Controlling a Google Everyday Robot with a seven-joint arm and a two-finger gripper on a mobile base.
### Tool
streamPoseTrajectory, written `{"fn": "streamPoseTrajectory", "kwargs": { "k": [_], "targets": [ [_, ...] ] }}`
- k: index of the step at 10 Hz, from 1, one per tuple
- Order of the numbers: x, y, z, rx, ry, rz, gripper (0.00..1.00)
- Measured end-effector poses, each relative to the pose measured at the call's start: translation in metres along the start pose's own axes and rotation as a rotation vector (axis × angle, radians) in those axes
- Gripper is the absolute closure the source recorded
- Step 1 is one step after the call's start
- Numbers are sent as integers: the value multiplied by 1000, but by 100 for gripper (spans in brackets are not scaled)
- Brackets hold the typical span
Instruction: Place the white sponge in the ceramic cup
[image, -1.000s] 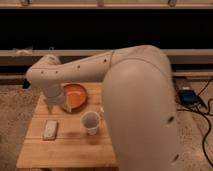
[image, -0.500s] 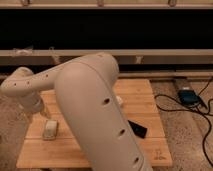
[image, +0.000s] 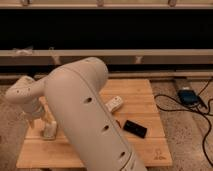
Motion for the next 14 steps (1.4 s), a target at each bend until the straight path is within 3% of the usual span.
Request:
{"fn": "streamPoseTrajectory", "kwargs": {
  "k": [7, 14],
  "targets": [
    [-9, -29, 20, -1, 41, 70, 35],
    [-11, -36, 43, 2, 65, 94, 35]
  ]
}}
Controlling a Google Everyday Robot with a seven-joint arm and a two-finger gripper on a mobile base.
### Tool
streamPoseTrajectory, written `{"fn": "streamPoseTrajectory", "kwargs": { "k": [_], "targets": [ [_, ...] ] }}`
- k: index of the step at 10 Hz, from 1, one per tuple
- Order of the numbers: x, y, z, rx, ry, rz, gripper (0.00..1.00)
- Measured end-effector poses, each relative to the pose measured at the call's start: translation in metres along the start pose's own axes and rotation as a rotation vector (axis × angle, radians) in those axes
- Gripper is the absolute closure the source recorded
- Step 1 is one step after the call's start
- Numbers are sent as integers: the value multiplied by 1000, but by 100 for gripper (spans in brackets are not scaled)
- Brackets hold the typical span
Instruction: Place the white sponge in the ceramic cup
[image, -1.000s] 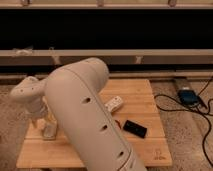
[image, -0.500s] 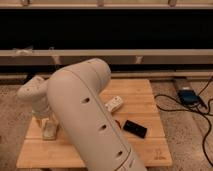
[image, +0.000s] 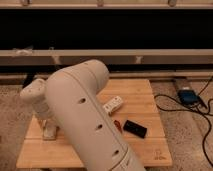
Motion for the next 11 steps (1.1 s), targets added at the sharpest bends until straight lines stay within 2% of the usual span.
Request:
{"fn": "streamPoseTrajectory", "kwargs": {
  "k": [1, 3, 7, 8, 11],
  "targets": [
    [0, -1, 2, -8, 1, 1, 37],
    [-2, -5, -1, -39, -8, 0, 57],
    [4, -7, -42, -150, -71, -84, 95],
    [6, -5, -51, -179, -87, -117, 100],
    [14, 0, -96, -262, -161, -231, 100]
  ]
}}
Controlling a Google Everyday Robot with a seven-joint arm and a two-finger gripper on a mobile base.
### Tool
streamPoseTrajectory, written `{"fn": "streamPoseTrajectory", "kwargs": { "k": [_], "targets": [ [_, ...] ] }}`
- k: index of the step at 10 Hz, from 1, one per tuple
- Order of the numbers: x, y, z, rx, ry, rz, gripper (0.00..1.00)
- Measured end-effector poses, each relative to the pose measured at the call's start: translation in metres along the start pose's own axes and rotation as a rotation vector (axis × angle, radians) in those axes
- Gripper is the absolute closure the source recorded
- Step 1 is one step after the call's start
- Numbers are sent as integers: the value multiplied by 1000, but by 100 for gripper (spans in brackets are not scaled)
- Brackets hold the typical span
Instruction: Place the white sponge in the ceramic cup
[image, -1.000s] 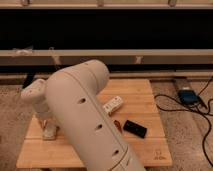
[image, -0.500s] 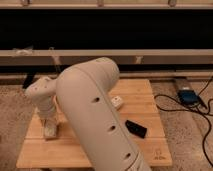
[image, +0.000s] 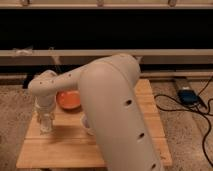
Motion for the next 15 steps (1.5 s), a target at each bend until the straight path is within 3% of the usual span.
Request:
{"fn": "streamPoseTrajectory", "kwargs": {
  "k": [4, 6, 9, 12, 15],
  "targets": [
    [-4, 21, -81, -97, -157, -196, 100],
    [-16, 8, -109, -127, -225, -235, 100],
    [-37, -41, -130, -170, -300, -213, 100],
    [-32, -91, -149, -199, -354, -169, 100],
    [-28, -101, -155, -217, -381, -154, 100]
  ]
}}
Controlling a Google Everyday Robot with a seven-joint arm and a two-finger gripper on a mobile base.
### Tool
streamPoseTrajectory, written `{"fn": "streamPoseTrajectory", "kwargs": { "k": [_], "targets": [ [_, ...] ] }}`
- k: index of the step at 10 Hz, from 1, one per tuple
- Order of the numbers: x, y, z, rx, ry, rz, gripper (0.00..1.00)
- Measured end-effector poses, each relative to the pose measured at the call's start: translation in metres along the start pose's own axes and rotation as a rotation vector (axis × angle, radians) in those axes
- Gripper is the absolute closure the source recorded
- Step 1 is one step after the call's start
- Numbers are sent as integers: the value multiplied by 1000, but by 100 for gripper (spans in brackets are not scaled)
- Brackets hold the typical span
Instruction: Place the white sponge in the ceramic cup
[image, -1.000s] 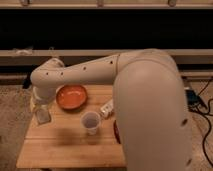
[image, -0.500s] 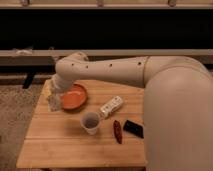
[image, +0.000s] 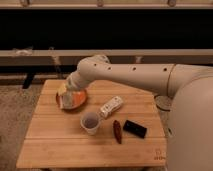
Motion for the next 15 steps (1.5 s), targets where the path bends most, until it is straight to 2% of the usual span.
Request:
{"fn": "streamPoseTrajectory", "kwargs": {
  "k": [3, 5, 6, 8, 9, 12, 15],
  "targets": [
    [22, -17, -23, 3, -18, 19, 100],
    [37, -30, -39, 38, -17, 38, 100],
    [42, -33, -45, 72, -14, 43, 100],
    [48, -38, -49, 105, -8, 52, 100],
    [57, -53, -55, 121, -8, 69, 100],
    [69, -72, -47, 118, 7, 95, 99],
    [78, -84, -43, 102, 19, 105, 73]
  ]
}}
